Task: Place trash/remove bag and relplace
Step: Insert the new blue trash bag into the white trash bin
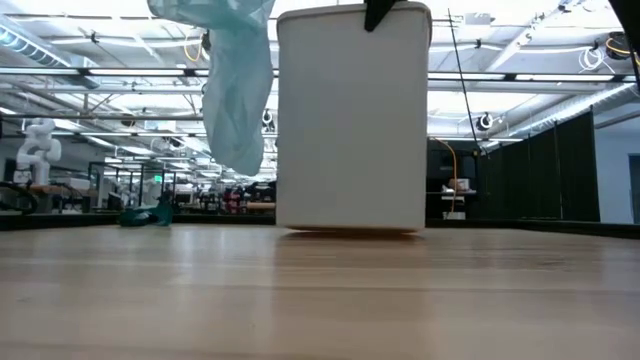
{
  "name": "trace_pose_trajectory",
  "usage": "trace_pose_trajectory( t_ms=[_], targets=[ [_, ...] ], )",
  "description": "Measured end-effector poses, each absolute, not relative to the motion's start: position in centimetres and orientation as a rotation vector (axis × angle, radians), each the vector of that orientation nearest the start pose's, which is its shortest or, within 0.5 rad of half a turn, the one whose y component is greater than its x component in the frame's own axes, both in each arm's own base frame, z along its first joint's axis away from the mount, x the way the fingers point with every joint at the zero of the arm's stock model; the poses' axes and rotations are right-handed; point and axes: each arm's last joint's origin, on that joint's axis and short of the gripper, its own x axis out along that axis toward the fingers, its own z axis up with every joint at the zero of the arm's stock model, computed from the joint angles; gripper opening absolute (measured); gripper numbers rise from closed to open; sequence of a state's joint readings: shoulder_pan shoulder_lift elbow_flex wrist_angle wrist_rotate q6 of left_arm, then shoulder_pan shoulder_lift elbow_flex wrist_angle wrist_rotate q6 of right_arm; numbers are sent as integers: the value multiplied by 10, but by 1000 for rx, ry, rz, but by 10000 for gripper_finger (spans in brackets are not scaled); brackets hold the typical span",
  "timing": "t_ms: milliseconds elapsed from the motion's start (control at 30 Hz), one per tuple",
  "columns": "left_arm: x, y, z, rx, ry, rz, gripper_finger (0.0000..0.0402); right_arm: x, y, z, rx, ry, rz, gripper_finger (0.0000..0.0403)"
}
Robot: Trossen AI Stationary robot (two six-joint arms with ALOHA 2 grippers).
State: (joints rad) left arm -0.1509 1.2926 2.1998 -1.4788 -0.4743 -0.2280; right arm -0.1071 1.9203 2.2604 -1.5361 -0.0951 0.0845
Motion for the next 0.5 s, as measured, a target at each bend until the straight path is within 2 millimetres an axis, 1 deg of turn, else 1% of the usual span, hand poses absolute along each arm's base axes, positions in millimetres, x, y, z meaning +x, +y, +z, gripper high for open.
trace_pose_trajectory(
  t_ms=[233,333,500],
  targets=[
    [130,-7,536,-45,513,368,0,361,-37,400,199,1144,-59,4],
    [130,-7,536,-44,516,367,0,364,-37,401,206,1117,-49,18],
    [129,-7,534,-46,540,345,0,366,-36,402,211,1093,-34,53]
  ],
)
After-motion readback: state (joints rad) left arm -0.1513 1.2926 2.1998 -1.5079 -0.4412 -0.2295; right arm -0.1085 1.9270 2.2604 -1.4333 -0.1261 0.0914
